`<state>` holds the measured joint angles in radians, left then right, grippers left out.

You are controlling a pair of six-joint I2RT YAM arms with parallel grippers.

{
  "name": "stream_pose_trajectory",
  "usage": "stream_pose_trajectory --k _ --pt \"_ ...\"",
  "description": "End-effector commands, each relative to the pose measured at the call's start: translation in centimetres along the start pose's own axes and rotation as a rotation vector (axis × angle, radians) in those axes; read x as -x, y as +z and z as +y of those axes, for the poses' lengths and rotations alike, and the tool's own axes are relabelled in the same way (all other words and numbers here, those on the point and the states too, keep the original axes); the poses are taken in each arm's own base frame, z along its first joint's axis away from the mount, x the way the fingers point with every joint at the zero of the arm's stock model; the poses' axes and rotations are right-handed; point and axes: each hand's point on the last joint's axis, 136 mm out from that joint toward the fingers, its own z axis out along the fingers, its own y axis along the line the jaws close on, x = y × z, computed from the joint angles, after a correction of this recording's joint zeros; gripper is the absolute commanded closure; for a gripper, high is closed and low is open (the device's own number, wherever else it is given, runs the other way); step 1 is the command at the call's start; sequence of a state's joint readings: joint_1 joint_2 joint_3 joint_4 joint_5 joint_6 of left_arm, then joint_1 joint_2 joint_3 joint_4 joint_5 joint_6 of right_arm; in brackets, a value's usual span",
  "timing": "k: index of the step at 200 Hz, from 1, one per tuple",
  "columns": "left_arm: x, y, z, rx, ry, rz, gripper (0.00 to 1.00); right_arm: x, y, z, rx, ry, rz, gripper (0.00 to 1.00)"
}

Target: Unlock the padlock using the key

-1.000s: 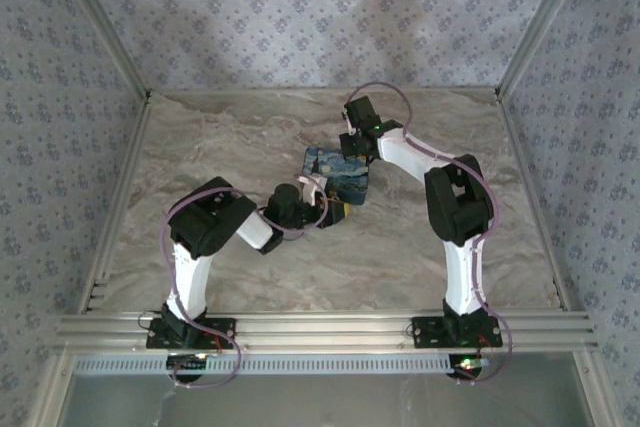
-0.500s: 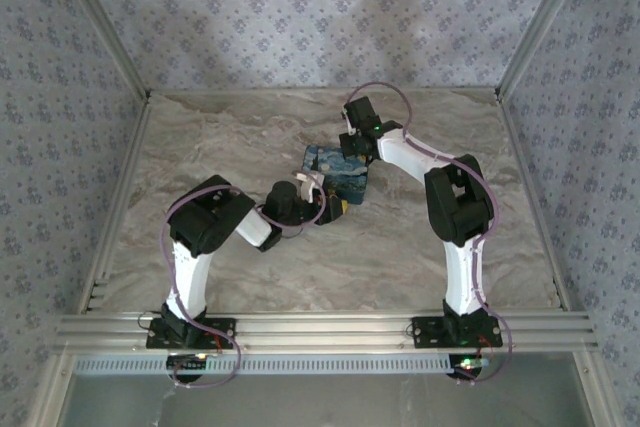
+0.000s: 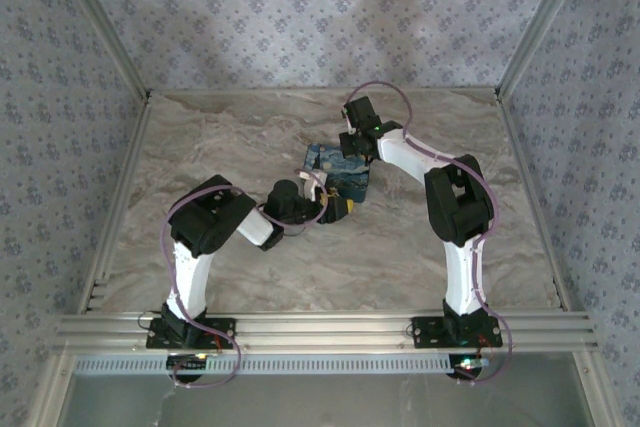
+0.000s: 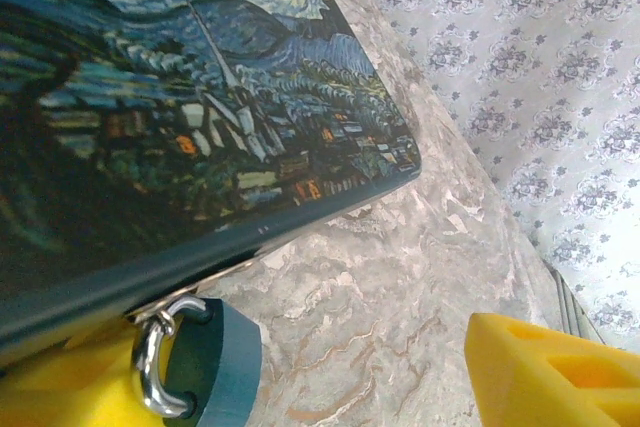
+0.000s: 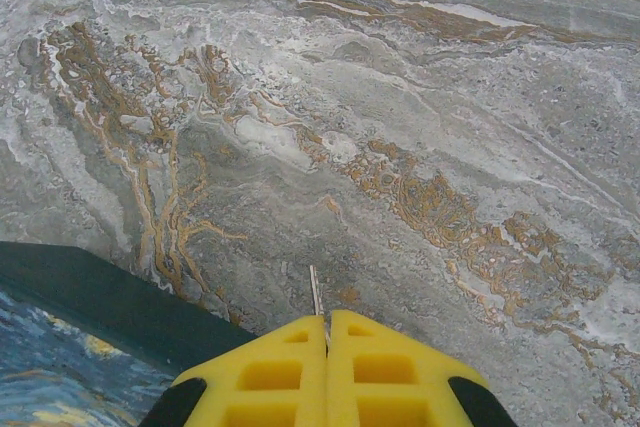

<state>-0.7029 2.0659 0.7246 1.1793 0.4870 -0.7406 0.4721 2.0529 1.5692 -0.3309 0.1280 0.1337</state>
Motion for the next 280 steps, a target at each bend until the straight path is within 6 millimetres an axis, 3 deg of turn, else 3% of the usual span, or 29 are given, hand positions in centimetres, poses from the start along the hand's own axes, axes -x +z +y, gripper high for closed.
stream_pose_trajectory --k 1,53,114,177,212,240,280 --pt "-3.8 0.2 3.4 0.095 -0.096 0.107 0.34 -5.6 -0.2 2.9 0.077 -0.046 0.186 1.0" --pt "-3.9 -1.7 6.0 0.229 -0.105 0.078 0.43 -5.5 -1.0 2.3 0.07 -0.032 0.179 1.0" --pt "-3.9 -2.0 5.7 0.209 -0.105 0.087 0.43 -2.1 -4.6 -2.5 -0.017 0.063 0.085 1.0" --pt "-3.9 -1.7 5.2 0.182 -0.092 0.104 0.39 -6.5 -5.6 -7.5 -0.157 0.225 0.128 1.0" --pt "-3.9 -1.5 5.1 0.174 -0.088 0.112 0.37 -7.3 -4.4 -6.1 -0.115 0.226 0.139 1.0" --pt "-3.9 -1.1 5.0 0.156 -0.086 0.12 0.35 -6.4 -3.7 -4.4 -0.068 0.206 0.127 1.0" --pt "-3.7 -0.9 5.1 0.154 -0.084 0.113 0.33 -6.1 -3.3 -3.9 -0.059 0.195 0.13 1.0"
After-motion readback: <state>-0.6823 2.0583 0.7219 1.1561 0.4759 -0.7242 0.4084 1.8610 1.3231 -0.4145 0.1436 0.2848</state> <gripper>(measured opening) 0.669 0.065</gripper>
